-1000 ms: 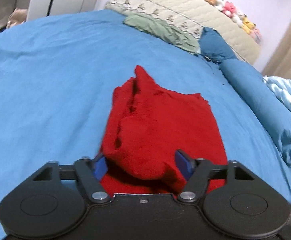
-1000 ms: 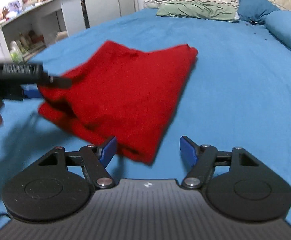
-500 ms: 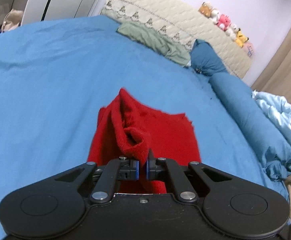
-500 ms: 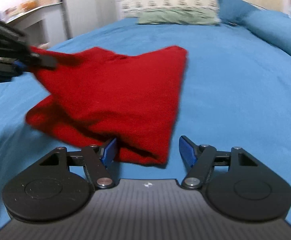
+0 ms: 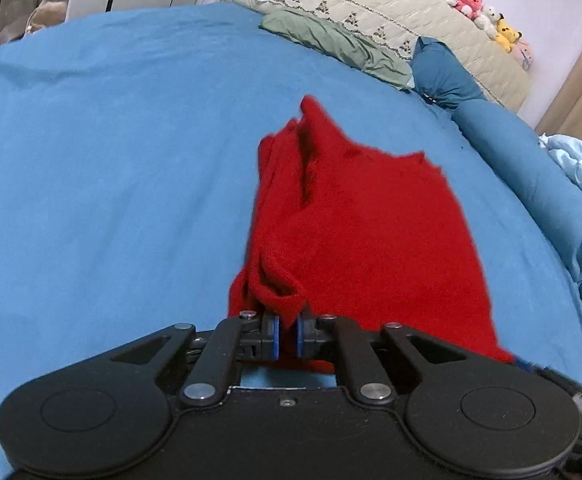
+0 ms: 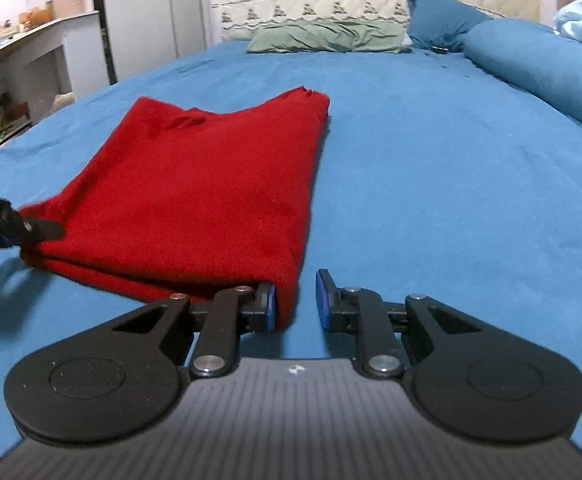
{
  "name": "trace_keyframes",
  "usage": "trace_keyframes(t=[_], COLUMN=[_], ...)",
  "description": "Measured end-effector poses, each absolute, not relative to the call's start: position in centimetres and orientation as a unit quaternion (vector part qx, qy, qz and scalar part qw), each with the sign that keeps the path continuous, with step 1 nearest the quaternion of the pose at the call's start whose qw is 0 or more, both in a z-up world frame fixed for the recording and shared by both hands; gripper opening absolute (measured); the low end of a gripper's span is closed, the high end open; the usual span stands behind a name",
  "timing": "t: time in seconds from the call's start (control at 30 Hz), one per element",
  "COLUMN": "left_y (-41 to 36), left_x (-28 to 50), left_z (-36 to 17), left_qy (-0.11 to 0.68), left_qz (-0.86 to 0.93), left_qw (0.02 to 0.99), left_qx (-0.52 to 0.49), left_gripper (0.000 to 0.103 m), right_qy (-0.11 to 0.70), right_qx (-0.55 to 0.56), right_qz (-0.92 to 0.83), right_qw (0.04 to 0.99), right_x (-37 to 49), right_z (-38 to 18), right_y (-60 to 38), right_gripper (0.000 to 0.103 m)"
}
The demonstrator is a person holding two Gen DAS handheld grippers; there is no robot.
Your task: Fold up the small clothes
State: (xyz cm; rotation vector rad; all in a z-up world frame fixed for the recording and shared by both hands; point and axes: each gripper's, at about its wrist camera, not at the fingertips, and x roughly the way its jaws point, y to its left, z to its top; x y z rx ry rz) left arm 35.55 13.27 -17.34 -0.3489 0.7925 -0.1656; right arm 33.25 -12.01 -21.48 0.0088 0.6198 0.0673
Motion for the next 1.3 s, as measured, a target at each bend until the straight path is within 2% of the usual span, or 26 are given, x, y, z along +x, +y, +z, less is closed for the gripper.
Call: trace_keyframes(t=[0.1,0.2,0.27,0.3,0.33,0.37,0.4,0.43,0.5,0.6,0.7,0.87,1.0,1.03,1.07,1.1,1.13,1.17,1.2,1.23,1.3], left_y=[13.0,12.5,12.4,12.2,12.0,11.9,11.8,11.6,11.5,11.7,12.3,12.8,13.1,13.2,13.3,13.5,13.6,13.6,13.6,13.4,12.6], left_x=[35.1,34.5,33.8,33.5,33.3,33.2,33.3,33.7,35.5,39.4,42.8,46.8,48.3,48.6,48.9,48.9,49.0,49.2,49.2,49.1,48.7], left_z=[-16.6,-16.0,-15.1,-14.3,-13.4,-12.5,-11.5,-10.7,-9.5,-9.3,-10.3,-13.7,-15.9,-16.3,-16.7,-16.9,-17.0,-17.1,-16.9,-16.5,-15.4], left_qy=[0.383,0.381,0.372,0.362,0.349,0.337,0.322,0.314,0.320,0.351,0.373,0.417,0.445,0.450,0.452,0.452,0.454,0.461,0.464,0.464,0.460], left_qz=[-0.076,-0.075,-0.076,-0.074,-0.071,-0.069,-0.071,-0.073,-0.082,-0.100,-0.103,-0.119,-0.128,-0.131,-0.135,-0.140,-0.146,-0.158,-0.160,-0.157,-0.155], left_qw=[0.907,0.913,0.920,0.926,0.933,0.938,0.944,0.946,0.944,0.931,0.921,0.897,0.880,0.876,0.872,0.870,0.867,0.858,0.854,0.855,0.861], left_qx=[-0.156,-0.121,-0.096,-0.076,-0.056,-0.041,-0.029,-0.023,-0.020,-0.037,-0.056,-0.087,-0.100,-0.110,-0.128,-0.139,-0.148,-0.163,-0.172,-0.170,-0.148], left_gripper=[0.015,0.017,0.023,0.037,0.058,0.069,0.081,0.090,0.095,0.095,0.095,0.092,0.080,0.079,0.078,0.073,0.056,0.048,0.038,0.031,0.027], right_qy=[0.313,0.317,0.314,0.309,0.305,0.302,0.300,0.298,0.315,0.401,0.456,0.480,0.480,0.484,0.488,0.491,0.493,0.491,0.490,0.488,0.476], right_qx=[0.003,0.010,0.016,0.017,0.018,0.020,0.025,0.032,0.054,0.092,0.141,0.179,0.240,0.244,0.244,0.240,0.238,0.233,0.225,0.222,0.212], right_qz=[0.051,0.077,0.098,0.108,0.117,0.128,0.142,0.156,0.188,0.197,0.185,0.148,0.141,0.139,0.139,0.141,0.142,0.141,0.143,0.144,0.145], right_qw=[0.948,0.945,0.944,0.945,0.945,0.944,0.943,0.941,0.929,0.890,0.859,0.846,0.832,0.829,0.827,0.825,0.825,0.827,0.830,0.832,0.841], right_x=[33.4,33.2,32.2,31.8,31.3,31.0,31.1,31.4,33.2,38.3,43.6,47.9,48.8,49.0,49.2,49.4,49.4,49.4,49.3,49.3,48.9], right_z=[-21.1,-20.3,-18.9,-18.0,-16.9,-15.4,-13.9,-12.6,-9.6,-7.5,-8.5,-13.3,-16.6,-17.2,-17.7,-18.1,-18.3,-18.3,-18.2,-17.9,-16.6], right_y=[-12.5,-13.4,-14.3,-14.7,-15.1,-15.5,-16.0,-16.5,-17.2,-17.5,-17.9,-17.6,-18.1,-18.2,-18.1,-17.9,-17.7,-17.6,-17.4,-17.2,-17.0], right_gripper=[0.035,0.040,0.052,0.058,0.076,0.097,0.103,0.103,0.103,0.103,0.103,0.103,0.103,0.098,0.085,0.078,0.070,0.058,0.050,0.044,0.040])
